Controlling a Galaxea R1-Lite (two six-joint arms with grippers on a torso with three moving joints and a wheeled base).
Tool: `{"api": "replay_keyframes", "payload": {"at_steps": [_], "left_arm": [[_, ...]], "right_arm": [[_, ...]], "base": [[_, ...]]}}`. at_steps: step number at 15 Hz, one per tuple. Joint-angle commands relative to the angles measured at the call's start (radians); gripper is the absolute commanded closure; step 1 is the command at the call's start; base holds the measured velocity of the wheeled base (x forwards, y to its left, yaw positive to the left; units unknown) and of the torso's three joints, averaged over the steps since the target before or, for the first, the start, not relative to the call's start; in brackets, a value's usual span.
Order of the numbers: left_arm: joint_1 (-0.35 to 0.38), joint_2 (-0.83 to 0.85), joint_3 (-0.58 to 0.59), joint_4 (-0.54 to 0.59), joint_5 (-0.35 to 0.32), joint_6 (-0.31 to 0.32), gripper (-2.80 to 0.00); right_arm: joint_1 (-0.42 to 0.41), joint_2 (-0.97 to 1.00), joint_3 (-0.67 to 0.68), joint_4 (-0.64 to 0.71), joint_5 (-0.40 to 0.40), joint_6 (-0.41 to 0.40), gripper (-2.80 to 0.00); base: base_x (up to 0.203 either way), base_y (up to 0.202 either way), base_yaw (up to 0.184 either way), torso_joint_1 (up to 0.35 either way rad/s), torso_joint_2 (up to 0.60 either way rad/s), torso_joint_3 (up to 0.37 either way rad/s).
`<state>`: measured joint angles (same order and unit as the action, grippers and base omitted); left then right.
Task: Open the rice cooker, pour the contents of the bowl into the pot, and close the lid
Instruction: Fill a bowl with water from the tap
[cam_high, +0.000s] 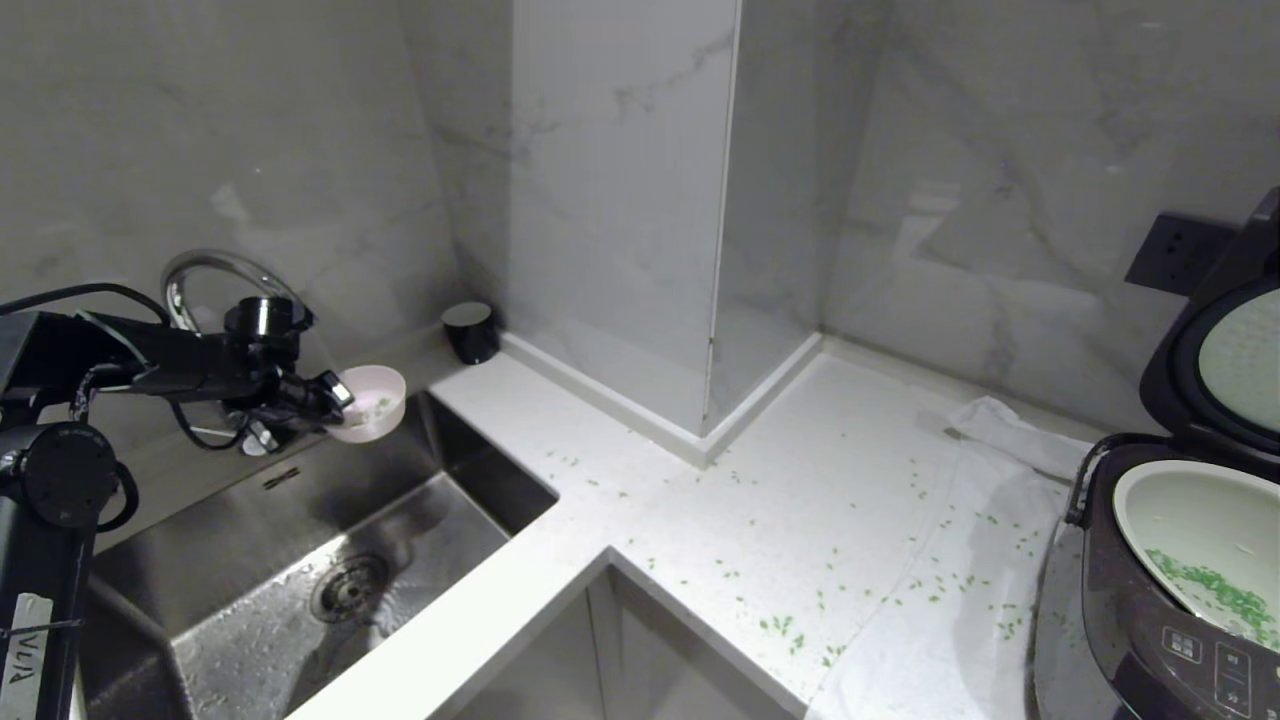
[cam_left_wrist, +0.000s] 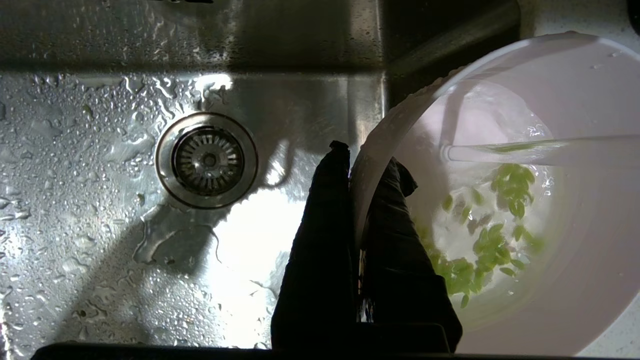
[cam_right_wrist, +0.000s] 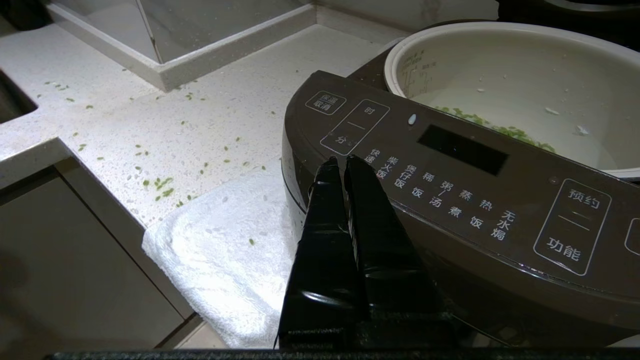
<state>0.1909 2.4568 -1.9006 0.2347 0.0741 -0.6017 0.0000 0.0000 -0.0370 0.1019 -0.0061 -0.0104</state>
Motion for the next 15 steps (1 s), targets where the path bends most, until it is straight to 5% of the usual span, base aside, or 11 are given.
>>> {"api": "replay_keyframes", "payload": {"at_steps": [1, 15], "left_arm": [[0.002, -0.002, -0.003, 0.000, 0.001, -0.004, 0.00], [-0.010, -0.019, 0.064, -0.069, 0.026, -0.010, 0.00]], "right_arm": [[0.000, 0.000, 0.000, 0.001, 0.000, 0.000, 0.00], [0.000, 0.000, 0.000, 0.001, 0.000, 0.000, 0.00]], "base": [[0.000, 0.000, 0.000, 0.000, 0.00, 0.000], [0.000, 0.000, 0.000, 0.000, 0.00, 0.000]]}}
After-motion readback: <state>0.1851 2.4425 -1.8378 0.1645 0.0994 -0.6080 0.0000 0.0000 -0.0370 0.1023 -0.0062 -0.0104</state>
